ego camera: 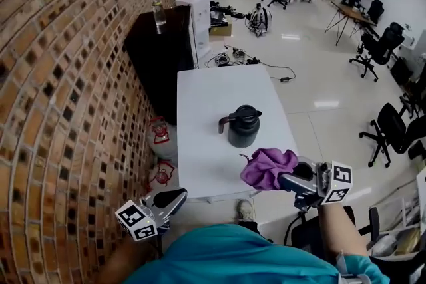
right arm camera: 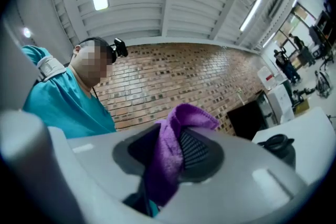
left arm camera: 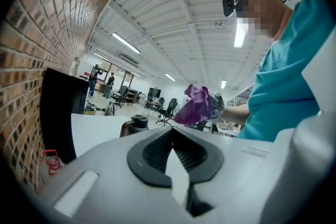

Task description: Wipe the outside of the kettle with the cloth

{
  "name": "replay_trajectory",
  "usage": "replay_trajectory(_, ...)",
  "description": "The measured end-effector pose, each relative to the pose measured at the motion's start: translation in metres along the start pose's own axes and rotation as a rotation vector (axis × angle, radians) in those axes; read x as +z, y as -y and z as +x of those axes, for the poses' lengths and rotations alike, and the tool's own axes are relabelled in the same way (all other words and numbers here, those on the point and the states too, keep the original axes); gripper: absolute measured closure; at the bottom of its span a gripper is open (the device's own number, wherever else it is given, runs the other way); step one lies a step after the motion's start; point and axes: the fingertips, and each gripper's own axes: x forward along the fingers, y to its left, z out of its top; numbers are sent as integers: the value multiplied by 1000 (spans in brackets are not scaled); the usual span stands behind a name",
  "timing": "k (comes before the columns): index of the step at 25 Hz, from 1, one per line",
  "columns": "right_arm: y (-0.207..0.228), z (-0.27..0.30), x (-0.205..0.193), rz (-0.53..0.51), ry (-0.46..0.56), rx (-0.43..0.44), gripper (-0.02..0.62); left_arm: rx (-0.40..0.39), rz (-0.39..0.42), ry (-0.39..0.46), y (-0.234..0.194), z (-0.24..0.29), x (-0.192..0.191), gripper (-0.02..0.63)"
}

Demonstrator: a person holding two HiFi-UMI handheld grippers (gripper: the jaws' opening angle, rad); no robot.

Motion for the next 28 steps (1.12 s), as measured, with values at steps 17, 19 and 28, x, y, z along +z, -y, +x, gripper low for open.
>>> replay_trajectory(17,-162,-112,-73,-50,-107,-237,491,43,-71,48,180,-60,-45,603)
replay_trajectory(19,-174,-138,-80,-43,-111,-241,491,60,-112,72,207,-50,-51,601)
replay_trajectory(28,-182,-182,-92,-75,-113,-319,497,90,-89,55,254,-43,-50,602)
